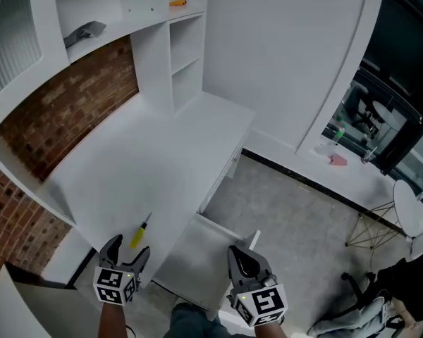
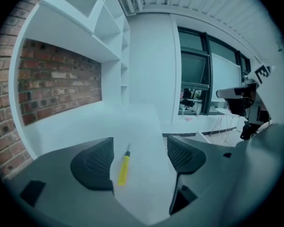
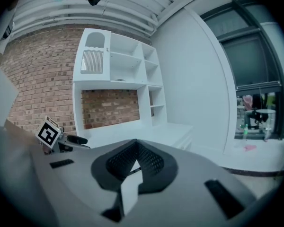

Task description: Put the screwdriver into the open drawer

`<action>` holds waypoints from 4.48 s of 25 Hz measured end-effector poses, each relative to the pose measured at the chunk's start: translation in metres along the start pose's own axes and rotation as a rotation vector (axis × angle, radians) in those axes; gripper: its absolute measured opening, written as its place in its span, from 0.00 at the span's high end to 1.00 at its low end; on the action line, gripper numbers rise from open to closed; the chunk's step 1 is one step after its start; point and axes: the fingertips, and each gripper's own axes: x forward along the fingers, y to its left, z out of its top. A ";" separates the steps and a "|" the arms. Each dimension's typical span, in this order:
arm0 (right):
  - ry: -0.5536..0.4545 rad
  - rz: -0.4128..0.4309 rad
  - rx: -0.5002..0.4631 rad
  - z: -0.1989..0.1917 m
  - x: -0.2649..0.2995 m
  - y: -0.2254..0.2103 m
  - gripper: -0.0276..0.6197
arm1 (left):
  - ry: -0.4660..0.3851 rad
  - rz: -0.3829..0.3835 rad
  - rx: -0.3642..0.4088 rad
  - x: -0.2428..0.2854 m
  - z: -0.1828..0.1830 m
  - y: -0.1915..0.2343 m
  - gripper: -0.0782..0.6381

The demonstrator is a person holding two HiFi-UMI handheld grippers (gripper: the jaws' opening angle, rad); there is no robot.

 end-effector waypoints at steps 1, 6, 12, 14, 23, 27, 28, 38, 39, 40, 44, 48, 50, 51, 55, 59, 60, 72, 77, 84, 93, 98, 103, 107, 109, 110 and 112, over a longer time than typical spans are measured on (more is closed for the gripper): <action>0.017 -0.004 0.000 -0.005 0.004 0.001 0.94 | 0.023 -0.007 -0.007 0.008 -0.007 0.006 0.38; 0.096 -0.041 0.016 -0.027 0.025 0.003 0.94 | 0.128 -0.048 -0.023 0.046 -0.039 0.028 0.38; 0.136 -0.046 -0.030 -0.040 0.046 0.009 0.94 | 0.233 -0.062 0.013 0.073 -0.067 0.037 0.46; 0.146 -0.042 -0.038 -0.041 0.052 0.012 0.94 | 0.273 -0.045 0.028 0.077 -0.076 0.041 0.64; 0.154 -0.069 -0.052 -0.037 0.054 0.019 0.94 | 0.341 -0.046 0.096 0.076 -0.092 0.041 0.78; 0.131 -0.088 -0.066 -0.022 0.047 0.025 0.94 | 0.314 -0.059 0.099 0.066 -0.079 0.039 0.78; 0.123 -0.093 -0.070 -0.018 0.044 0.026 0.94 | 0.303 -0.060 0.099 0.062 -0.075 0.038 0.78; 0.026 -0.178 -0.088 0.017 0.018 0.028 0.94 | 0.127 -0.073 0.088 0.034 -0.015 0.034 0.78; 0.022 -0.185 -0.089 0.019 0.014 0.026 0.94 | 0.114 -0.076 0.088 0.032 -0.011 0.032 0.78; 0.015 -0.192 -0.089 0.020 0.010 0.025 0.94 | 0.102 -0.079 0.087 0.031 -0.007 0.030 0.78; -0.008 -0.216 -0.085 0.020 -0.009 0.015 0.94 | 0.060 -0.088 0.081 0.028 0.005 0.013 0.78; -0.002 -0.225 -0.083 0.017 -0.027 -0.002 0.94 | 0.044 -0.102 0.076 0.031 0.014 -0.013 0.78; 0.003 -0.230 -0.078 0.014 -0.038 -0.014 0.94 | 0.040 -0.107 0.067 0.033 0.016 -0.027 0.78; 0.007 -0.234 -0.068 0.012 -0.044 -0.021 0.94 | 0.039 -0.111 0.063 0.035 0.018 -0.035 0.78; 0.006 -0.259 -0.039 0.007 -0.062 -0.049 0.94 | 0.045 -0.136 0.055 0.045 0.019 -0.071 0.78; 0.051 -0.247 -0.038 -0.011 -0.072 -0.057 0.94 | 0.078 -0.164 0.052 0.055 0.006 -0.102 0.78; 0.069 -0.240 -0.036 -0.017 -0.073 -0.058 0.94 | 0.090 -0.172 0.052 0.058 0.002 -0.109 0.78; 0.183 -0.219 0.107 -0.099 -0.082 -0.082 0.94 | 0.311 -0.294 0.037 0.109 -0.094 -0.186 0.78; 0.216 -0.210 0.187 -0.130 -0.069 -0.085 0.94 | 0.422 -0.293 0.043 0.136 -0.143 -0.190 0.78; 0.293 -0.191 0.215 -0.172 -0.056 -0.082 0.94 | 0.549 -0.280 0.028 0.166 -0.200 -0.193 0.78; 0.371 -0.215 0.237 -0.203 -0.059 -0.083 0.94 | 0.672 -0.274 0.045 0.187 -0.246 -0.193 0.78; 0.378 -0.214 0.233 -0.203 -0.059 -0.081 0.94 | 0.717 -0.255 0.049 0.191 -0.270 -0.195 0.78; 0.389 -0.221 0.230 -0.201 -0.060 -0.082 0.94 | 0.752 -0.256 0.046 0.194 -0.275 -0.195 0.63; 0.362 -0.231 0.209 -0.191 -0.063 -0.088 0.94 | 0.722 -0.263 0.008 0.190 -0.262 -0.194 0.56; 0.355 -0.238 0.196 -0.183 -0.064 -0.092 0.94 | 0.695 -0.265 0.010 0.185 -0.248 -0.194 0.54; 0.352 -0.241 0.190 -0.177 -0.065 -0.094 0.94 | 0.677 -0.264 0.011 0.181 -0.238 -0.194 0.54; 0.331 -0.252 0.178 -0.164 -0.067 -0.098 0.94 | 0.636 -0.266 0.005 0.171 -0.217 -0.194 0.54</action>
